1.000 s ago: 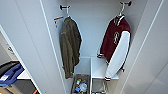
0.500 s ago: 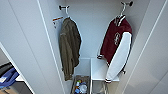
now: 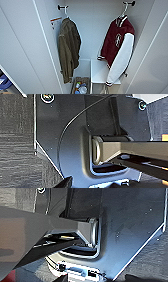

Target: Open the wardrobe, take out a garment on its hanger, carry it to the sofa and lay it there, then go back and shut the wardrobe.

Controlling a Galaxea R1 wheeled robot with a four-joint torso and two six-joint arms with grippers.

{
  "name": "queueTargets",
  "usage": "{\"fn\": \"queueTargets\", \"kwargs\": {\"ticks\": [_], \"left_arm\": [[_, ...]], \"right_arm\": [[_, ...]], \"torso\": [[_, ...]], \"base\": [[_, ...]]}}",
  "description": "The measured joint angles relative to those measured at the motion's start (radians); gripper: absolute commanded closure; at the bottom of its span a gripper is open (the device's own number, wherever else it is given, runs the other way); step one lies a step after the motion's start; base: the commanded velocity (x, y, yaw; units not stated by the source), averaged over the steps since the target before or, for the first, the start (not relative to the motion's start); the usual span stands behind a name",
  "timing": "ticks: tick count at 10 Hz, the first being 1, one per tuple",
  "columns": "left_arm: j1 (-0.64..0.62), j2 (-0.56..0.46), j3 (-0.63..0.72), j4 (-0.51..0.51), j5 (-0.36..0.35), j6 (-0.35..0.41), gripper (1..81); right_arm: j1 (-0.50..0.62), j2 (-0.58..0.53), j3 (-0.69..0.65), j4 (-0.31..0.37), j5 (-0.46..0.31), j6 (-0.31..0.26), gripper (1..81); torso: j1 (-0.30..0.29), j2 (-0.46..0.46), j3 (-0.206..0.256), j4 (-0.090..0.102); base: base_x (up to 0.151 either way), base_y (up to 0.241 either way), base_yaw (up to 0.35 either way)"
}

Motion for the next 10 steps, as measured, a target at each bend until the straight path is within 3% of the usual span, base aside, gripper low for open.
{"fn": "queueTargets", "kwargs": {"ticks": [10], "left_arm": [[0.008,0.001,-0.008,0.0,0.0,0.0,1.0]], "right_arm": [[0.003,0.0,-0.002,0.0,0.0,-0.001,1.0]], "torso": [[0.0,0.0,0.0,0.0]], "base": [[0.084,0.0,0.0]]}}
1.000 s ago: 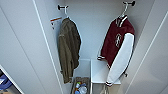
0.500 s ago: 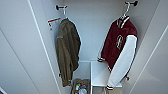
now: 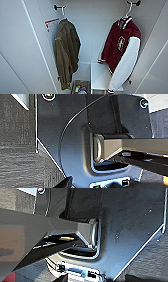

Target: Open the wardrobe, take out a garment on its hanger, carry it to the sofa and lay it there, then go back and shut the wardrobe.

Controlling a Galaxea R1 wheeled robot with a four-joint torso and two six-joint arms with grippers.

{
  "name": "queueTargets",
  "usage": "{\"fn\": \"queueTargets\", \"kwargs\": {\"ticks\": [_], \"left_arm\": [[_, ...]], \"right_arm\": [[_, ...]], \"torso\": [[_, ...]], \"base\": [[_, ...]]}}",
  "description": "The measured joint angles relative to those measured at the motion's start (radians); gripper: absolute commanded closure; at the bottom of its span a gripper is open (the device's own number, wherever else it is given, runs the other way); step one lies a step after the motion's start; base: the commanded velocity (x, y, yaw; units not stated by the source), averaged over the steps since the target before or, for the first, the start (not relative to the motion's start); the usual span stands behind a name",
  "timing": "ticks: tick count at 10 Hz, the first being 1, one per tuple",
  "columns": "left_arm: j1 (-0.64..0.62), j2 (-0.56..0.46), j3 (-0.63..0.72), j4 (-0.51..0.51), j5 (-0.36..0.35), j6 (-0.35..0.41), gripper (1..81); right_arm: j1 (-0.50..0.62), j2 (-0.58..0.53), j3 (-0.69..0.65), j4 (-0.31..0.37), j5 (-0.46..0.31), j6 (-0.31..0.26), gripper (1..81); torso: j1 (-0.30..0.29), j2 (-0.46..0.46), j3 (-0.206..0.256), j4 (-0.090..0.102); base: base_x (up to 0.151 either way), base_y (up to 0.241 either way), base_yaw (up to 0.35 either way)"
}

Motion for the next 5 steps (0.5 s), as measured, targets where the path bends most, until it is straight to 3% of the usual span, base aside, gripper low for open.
{"fn": "queueTargets", "kwargs": {"ticks": [5], "left_arm": [[0.0,0.0,0.0,0.0,0.0,0.0,1.0]], "right_arm": [[0.0,0.0,0.0,0.0,-0.004,0.0,1.0]], "torso": [[0.0,0.0,0.0,0.0]], "base": [[0.09,0.0,0.0]]}}
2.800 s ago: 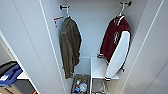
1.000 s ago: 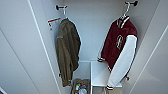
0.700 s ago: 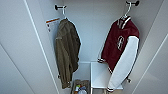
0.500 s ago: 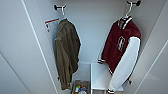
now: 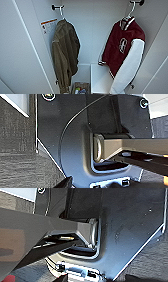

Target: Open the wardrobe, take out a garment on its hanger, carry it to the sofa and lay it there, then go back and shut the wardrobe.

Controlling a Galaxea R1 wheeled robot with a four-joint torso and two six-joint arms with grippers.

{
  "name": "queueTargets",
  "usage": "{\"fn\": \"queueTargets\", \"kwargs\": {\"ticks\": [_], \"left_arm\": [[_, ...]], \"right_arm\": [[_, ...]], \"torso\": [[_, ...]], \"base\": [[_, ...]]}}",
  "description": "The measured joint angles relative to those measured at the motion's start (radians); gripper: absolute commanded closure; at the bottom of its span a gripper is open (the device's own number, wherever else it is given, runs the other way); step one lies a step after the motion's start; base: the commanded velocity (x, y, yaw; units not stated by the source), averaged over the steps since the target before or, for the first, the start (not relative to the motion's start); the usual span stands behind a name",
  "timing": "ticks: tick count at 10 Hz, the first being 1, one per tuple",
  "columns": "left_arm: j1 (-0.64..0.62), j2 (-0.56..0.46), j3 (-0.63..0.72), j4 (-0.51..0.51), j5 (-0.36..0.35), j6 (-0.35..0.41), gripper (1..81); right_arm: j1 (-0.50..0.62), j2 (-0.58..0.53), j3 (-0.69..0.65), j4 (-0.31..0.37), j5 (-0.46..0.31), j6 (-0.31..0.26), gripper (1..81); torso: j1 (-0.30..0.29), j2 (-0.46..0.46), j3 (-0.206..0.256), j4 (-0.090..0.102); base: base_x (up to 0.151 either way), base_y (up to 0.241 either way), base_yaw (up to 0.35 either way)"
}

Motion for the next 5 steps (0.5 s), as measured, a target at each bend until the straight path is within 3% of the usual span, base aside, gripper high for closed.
{"fn": "queueTargets", "kwargs": {"ticks": [5], "left_arm": [[0.0,0.0,0.0,0.0,0.0,0.0,1.0]], "right_arm": [[0.009,0.0,-0.002,0.0,-0.006,-0.002,1.0]], "torso": [[0.0,0.0,0.0,0.0]], "base": [[0.091,0.0,0.0]]}}
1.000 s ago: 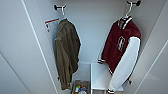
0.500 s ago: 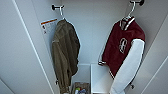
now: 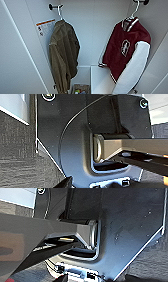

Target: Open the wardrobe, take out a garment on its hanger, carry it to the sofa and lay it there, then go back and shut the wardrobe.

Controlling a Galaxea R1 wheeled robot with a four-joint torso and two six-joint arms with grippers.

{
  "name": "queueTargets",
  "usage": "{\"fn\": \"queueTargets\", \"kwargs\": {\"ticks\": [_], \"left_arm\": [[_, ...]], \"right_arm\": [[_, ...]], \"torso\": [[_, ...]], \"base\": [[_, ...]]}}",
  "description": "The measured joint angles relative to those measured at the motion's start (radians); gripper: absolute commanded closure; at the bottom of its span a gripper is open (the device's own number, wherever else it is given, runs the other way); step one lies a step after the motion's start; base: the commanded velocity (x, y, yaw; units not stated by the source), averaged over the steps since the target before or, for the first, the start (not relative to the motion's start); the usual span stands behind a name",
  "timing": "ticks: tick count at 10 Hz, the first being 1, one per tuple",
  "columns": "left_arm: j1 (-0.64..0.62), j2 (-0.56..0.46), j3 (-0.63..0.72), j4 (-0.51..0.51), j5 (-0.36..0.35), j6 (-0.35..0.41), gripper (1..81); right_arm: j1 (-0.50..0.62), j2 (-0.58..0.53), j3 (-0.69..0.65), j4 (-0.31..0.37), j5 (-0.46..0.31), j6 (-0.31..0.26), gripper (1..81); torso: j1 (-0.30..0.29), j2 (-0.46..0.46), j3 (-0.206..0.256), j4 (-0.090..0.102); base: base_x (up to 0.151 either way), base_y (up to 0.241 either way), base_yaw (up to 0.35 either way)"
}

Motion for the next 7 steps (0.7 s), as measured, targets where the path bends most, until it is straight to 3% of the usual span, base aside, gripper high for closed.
{"fn": "queueTargets", "kwargs": {"ticks": [3,7], "left_arm": [[0.0,0.0,0.0,0.0,0.0,0.0,1.0],[-0.005,0.001,0.0,0.0,-0.003,0.0,1.0]], "right_arm": [[0.0,0.0,0.0,0.0,0.0,0.0,1.0],[0.006,0.0,0.0,0.001,0.0,0.001,1.0]], "torso": [[0.0,0.0,0.0,0.0],[0.0,0.0,0.0,0.0]], "base": [[0.09,0.0,0.0],[0.0,0.0,0.0]]}}
